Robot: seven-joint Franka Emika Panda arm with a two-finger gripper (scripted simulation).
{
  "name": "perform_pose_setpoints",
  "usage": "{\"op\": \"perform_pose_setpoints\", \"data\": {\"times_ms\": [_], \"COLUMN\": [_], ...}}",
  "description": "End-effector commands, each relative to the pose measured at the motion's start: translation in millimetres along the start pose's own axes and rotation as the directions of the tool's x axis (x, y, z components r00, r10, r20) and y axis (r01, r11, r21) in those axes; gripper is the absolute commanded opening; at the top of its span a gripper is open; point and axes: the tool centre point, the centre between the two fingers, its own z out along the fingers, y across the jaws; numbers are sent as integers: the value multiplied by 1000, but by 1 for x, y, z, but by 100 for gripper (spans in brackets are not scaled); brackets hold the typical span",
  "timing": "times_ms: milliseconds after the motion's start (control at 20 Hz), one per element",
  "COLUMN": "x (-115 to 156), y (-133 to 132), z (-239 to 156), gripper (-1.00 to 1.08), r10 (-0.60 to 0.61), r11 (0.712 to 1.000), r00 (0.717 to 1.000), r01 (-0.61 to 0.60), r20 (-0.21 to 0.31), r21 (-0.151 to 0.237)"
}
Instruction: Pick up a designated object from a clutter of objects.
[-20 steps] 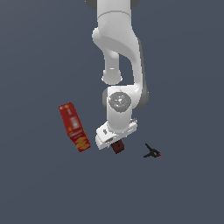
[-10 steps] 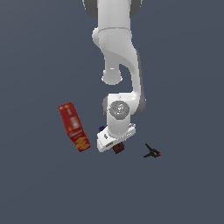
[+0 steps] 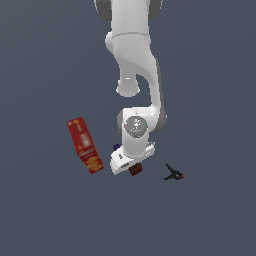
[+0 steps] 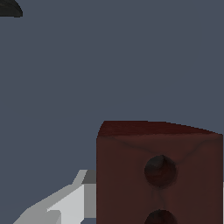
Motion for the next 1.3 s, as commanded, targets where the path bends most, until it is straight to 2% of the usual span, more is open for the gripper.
{"op": "perform_pose_setpoints", "data": {"times_ms": [0,350,650,950,1250], "x": [1,-1,-5,-12,-21], "y": [-1,-1,-3,-6,-11], "z": [1,-6,-30,-73,-134], "gripper": [-100,-100,-100,-100,-100], "r10": [-1,0,0,-1,-1], "r11": [1000,1000,1000,1000,1000], "r00": [1000,1000,1000,1000,1000], "r01": [1,0,0,1,1], "r20": [0,0,0,0,0], "r21": [0,0,0,0,0]}}
